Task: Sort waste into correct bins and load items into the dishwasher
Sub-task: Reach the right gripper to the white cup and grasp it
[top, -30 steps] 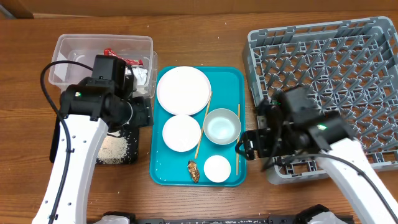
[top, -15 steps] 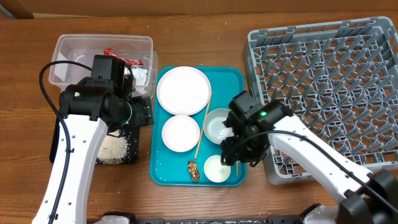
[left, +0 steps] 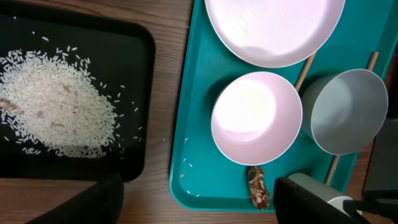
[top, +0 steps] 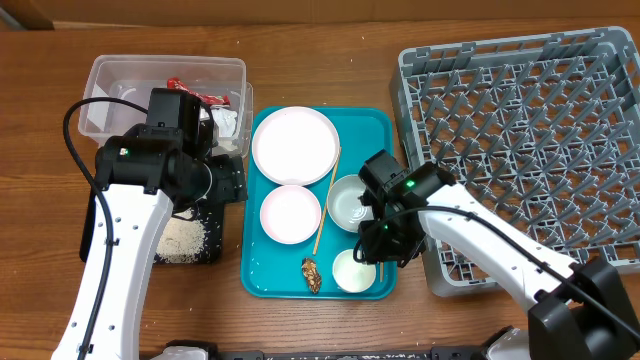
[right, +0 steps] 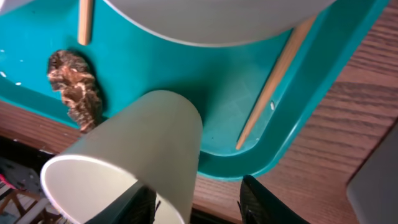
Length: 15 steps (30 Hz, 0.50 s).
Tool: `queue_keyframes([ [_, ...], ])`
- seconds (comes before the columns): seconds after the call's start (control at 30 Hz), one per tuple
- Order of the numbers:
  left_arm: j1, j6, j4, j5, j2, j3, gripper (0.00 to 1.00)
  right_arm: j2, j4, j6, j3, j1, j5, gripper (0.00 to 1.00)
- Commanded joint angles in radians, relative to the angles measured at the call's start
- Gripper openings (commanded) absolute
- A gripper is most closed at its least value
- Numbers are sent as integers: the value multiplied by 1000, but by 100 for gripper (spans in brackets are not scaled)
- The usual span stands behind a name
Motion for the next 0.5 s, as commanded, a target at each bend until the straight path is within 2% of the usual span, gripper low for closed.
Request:
queue_keyframes([
  [0.0, 4, -10, 0, -14, -6, 14, 79, 5, 23, 9, -41, 24, 6, 46],
  [0.07, 5, -10, 2, -13, -6, 14, 80, 5, 37, 9, -49, 36, 7, 44],
  [0.27, 5, -10, 5, -13, -6, 14, 82, 5, 60, 27, -49, 38, 8, 25],
  [0.4, 5, -10, 8, -13, -6, 14, 83, 5, 63, 27, -49, 38, 8, 23],
  [0.47, 5, -10, 8, -10, -6, 14, 83, 5, 63, 27, -49, 38, 8, 16],
])
